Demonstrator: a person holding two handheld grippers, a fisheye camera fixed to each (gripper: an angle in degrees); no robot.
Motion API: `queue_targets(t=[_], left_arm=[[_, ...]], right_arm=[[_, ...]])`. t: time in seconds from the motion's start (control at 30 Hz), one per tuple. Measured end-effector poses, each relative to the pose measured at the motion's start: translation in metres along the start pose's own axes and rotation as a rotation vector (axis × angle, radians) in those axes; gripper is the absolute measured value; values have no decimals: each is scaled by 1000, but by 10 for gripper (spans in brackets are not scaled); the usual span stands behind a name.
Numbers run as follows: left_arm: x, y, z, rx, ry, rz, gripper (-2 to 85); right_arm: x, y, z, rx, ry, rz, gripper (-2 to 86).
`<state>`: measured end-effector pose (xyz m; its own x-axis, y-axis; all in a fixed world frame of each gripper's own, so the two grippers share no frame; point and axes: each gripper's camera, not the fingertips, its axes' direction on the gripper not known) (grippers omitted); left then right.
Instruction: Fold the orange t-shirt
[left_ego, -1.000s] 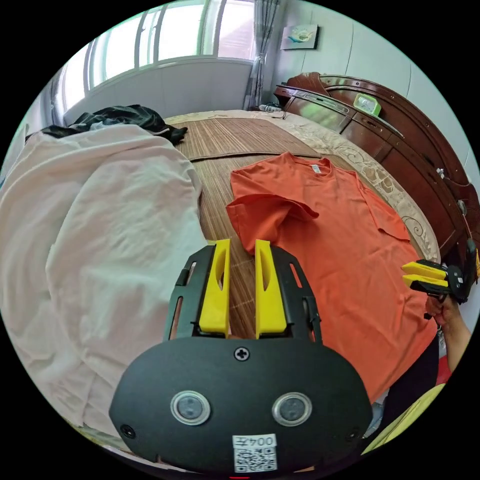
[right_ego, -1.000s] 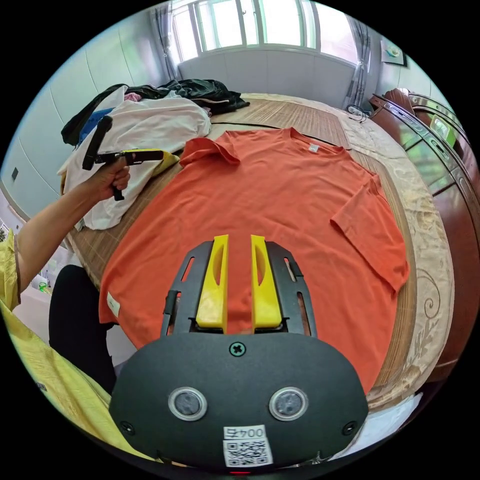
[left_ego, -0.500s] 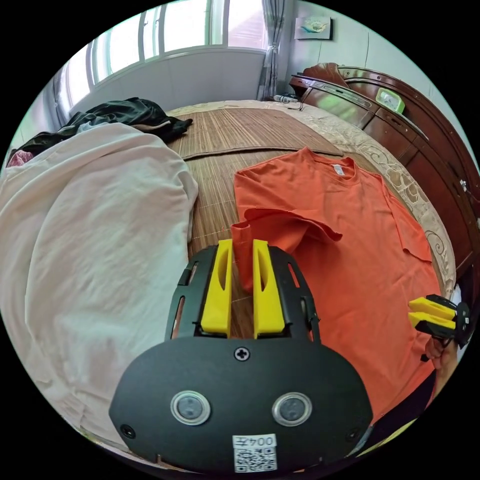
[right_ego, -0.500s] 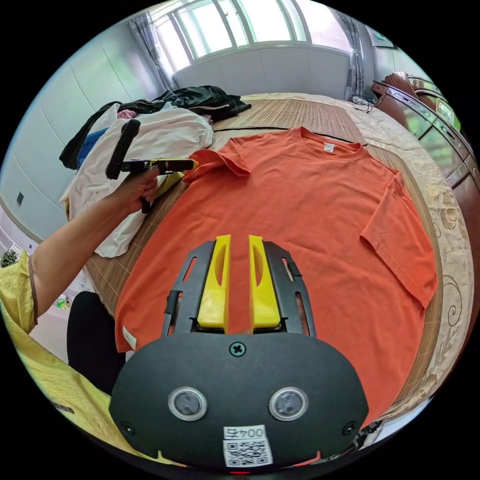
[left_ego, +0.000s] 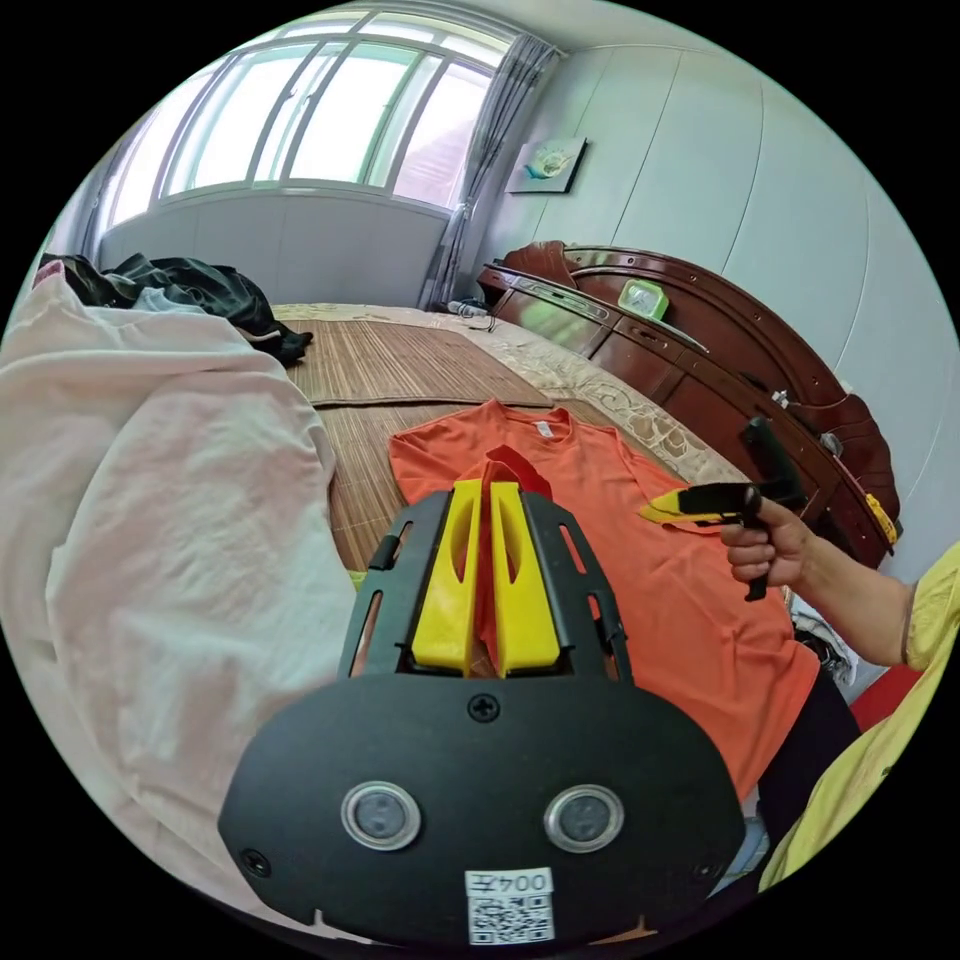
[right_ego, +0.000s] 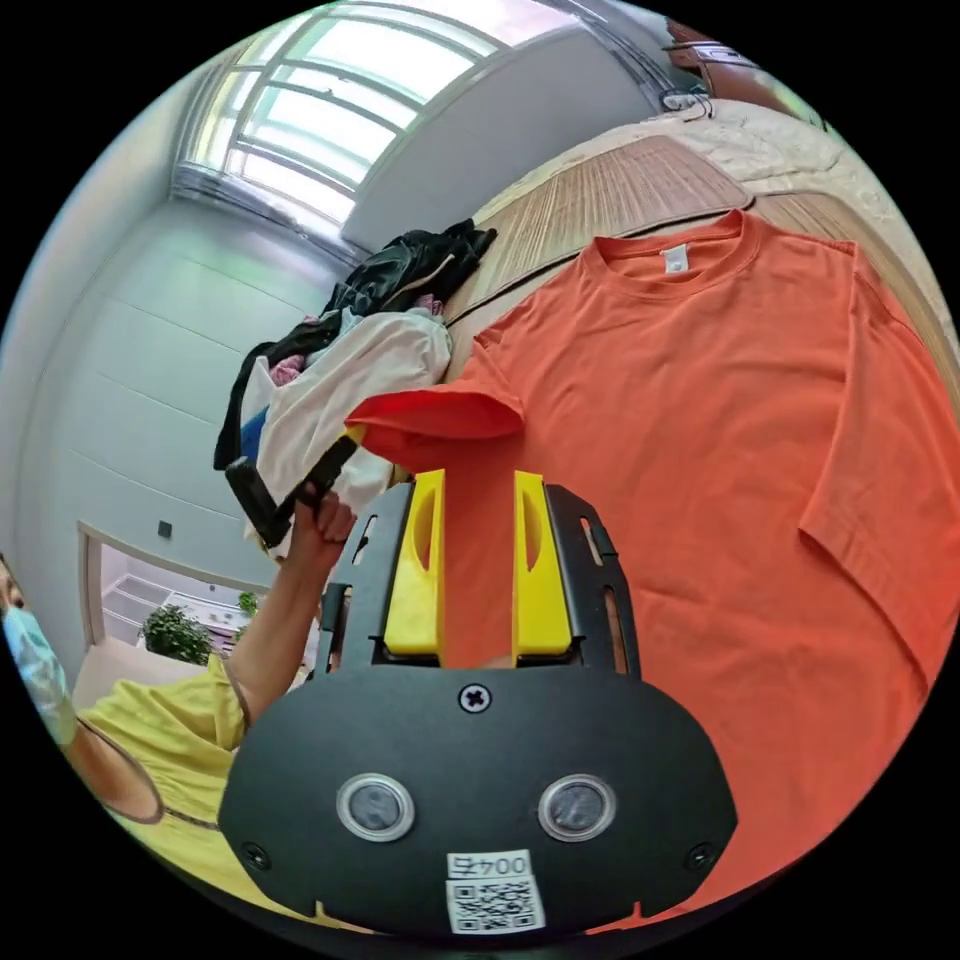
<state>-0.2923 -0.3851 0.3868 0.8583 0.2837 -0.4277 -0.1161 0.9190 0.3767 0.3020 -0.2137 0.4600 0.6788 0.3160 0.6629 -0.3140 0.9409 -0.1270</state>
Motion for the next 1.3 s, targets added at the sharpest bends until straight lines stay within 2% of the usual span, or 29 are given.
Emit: queue_targets(t=[0.07, 0.13, 0.23, 0.37, 0.47, 0.53, 0.73, 0.83, 0.93, 1.07, 1.2, 1.3], left_arm=[[0, 7, -2, -7, -6, -4, 17], [-2, 11, -3, -6, 4, -15, 18], [-2, 16, -5, -2, 18, -25, 18], [6, 23, -5, -10, 11, -3, 18], [13, 27, -6, -11, 9, 19, 18], [20, 30, -8, -9, 8, 48, 18], [62, 40, 1, -38, -22, 202, 18], [89, 45, 14, -70, -21, 285, 19], [119, 50, 35, -140, -33, 378, 21], [154, 56, 75, -322, -102, 491, 30], [170, 60, 97, -434, -97, 525, 47], [171, 60, 101, -469, -70, 483, 74]], right_arm=[[-15, -22, 21, -46, 119, -71, 110], [-42, -44, 57, -141, 322, -216, 110], [-74, -56, 101, -211, 486, -377, 105], [-94, -70, 147, -277, 588, -458, 96], [-104, -83, 172, -317, 624, -494, 35], [-120, -93, 177, -308, 681, -559, 3], [-171, -103, 159, -163, 861, -761, -6], [-175, -95, 162, -158, 954, -840, -7], [-160, -85, 177, -198, 1025, -865, -6], [-131, -76, 200, -254, 1054, -823, -3], [-98, -75, 217, -313, 1038, -678, 12], [-75, -76, 216, -325, 1045, -546, 65]])
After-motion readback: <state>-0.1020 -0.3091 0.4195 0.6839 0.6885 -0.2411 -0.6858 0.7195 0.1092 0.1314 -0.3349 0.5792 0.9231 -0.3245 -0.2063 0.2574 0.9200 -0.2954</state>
